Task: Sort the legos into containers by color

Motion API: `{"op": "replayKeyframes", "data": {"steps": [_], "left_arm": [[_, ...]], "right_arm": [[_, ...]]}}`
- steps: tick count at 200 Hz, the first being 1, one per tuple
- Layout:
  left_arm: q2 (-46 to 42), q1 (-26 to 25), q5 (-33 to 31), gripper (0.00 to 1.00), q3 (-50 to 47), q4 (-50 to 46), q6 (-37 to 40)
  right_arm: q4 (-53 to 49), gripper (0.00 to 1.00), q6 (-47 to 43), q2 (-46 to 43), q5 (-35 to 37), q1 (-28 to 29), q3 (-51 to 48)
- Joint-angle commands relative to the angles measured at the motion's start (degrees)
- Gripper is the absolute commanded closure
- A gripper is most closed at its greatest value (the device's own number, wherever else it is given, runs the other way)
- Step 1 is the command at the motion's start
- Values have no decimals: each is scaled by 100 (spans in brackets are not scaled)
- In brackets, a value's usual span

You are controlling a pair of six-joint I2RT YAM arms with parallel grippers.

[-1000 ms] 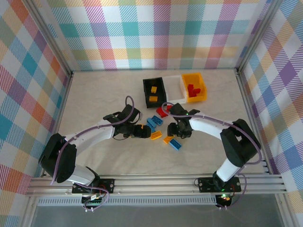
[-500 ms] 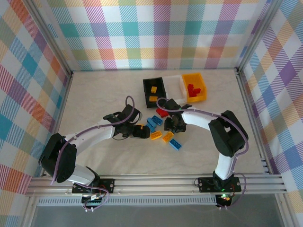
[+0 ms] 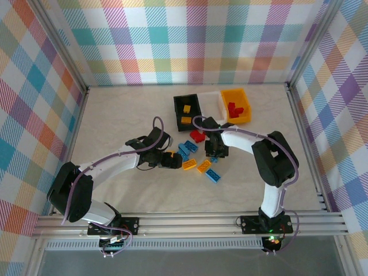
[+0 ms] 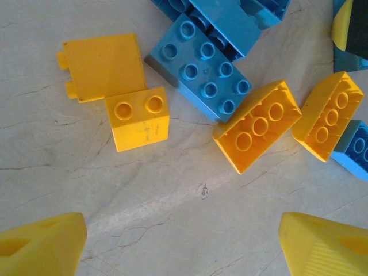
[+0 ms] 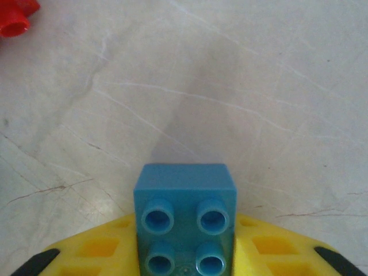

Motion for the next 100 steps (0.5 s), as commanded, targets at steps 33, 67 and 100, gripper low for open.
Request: {"op": "replayKeyframes", "data": {"steps": [33,67,100], "left_arm": [[-58,-60,-49,13,-120,-89,211],[-130,-94,166,13,-273,153,212],[-219,-338,164,13,-366,279,278]], "right_arm": [[390,76,-244,-311,330,-71,-31],[256,78,-438,-691,350,-257,304],[115,77,-771,-631,224,-649,1247]]}}
